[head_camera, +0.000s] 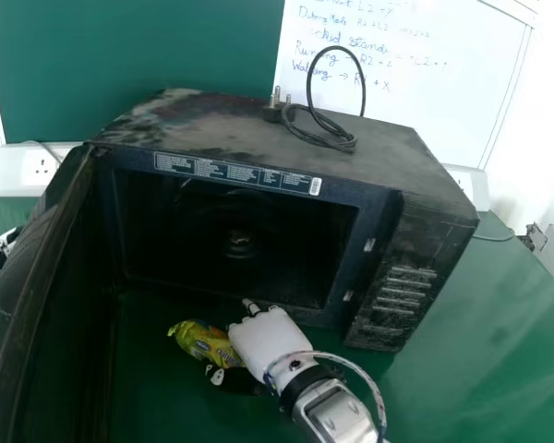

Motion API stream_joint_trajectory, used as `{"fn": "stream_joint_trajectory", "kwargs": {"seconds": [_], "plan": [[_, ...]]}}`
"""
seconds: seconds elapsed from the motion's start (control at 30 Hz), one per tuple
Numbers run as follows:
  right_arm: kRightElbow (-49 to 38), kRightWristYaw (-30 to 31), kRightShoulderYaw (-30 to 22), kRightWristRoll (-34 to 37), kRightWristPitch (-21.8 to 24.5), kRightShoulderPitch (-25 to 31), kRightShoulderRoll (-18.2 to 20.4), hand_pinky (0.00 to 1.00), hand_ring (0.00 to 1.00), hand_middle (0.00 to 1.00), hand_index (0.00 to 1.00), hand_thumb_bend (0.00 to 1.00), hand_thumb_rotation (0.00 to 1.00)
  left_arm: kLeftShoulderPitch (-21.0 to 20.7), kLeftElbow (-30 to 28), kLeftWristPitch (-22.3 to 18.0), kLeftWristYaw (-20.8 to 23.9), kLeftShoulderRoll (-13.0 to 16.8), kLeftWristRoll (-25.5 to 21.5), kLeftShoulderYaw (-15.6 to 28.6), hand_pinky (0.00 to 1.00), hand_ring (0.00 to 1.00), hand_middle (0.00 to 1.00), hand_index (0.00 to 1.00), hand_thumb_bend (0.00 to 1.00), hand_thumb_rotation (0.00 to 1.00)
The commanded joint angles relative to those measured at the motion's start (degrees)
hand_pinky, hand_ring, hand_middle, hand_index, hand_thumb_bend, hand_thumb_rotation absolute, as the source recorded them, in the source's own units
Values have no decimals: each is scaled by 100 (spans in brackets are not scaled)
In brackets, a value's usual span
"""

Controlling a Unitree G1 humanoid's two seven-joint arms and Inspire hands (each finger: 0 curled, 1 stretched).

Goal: Put biscuit inside oven

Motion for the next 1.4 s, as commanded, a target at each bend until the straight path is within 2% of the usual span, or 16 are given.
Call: {"fn": "stream_joint_trajectory", "kwargs": {"seconds": [0.0,0.13,0.43,0.87,0.97,1.03,1.07,1.13,1.2,1.37], "plan": [[52,136,-139,31,54,94,-122,13,20,47,49,53,0,4,29,-25,-9,-3,12,-15,63,68,70,72,50,50],[-65,222,-246,130,82,49,-127,11,19,47,49,53,0,2,26,-8,9,-7,22,-14,62,68,69,72,50,50],[-176,198,-464,318,108,-30,-89,17,25,47,49,53,0,-1,64,-53,-28,10,42,-22,62,68,69,72,50,51],[-416,81,-774,355,329,-205,143,10,17,47,49,53,0,-9,96,-53,-55,18,5,-14,62,68,69,72,51,51],[-452,264,-824,353,444,-361,176,12,19,47,49,53,0,-1,88,-51,-59,16,-3,-13,62,68,69,72,52,51],[-442,316,-844,341,470,-477,165,18,27,47,49,53,0,0,98,-78,-69,18,3,-15,62,68,69,72,51,51],[-434,322,-845,323,471,-529,151,19,28,47,49,53,0,-1,105,-89,-71,16,5,-14,62,68,69,72,50,51],[-415,330,-843,312,461,-594,126,15,23,47,49,53,0,-1,91,-65,-72,9,-11,-12,62,68,69,72,50,51],[-362,306,-849,344,405,-696,73,17,26,47,49,53,0,2,72,-36,-55,2,2,-9,63,68,69,72,51,51],[-157,190,-905,351,668,-880,293,9,17,47,49,53,0,-2,85,-63,-66,0,0,-5,63,68,69,72,50,50]]}}
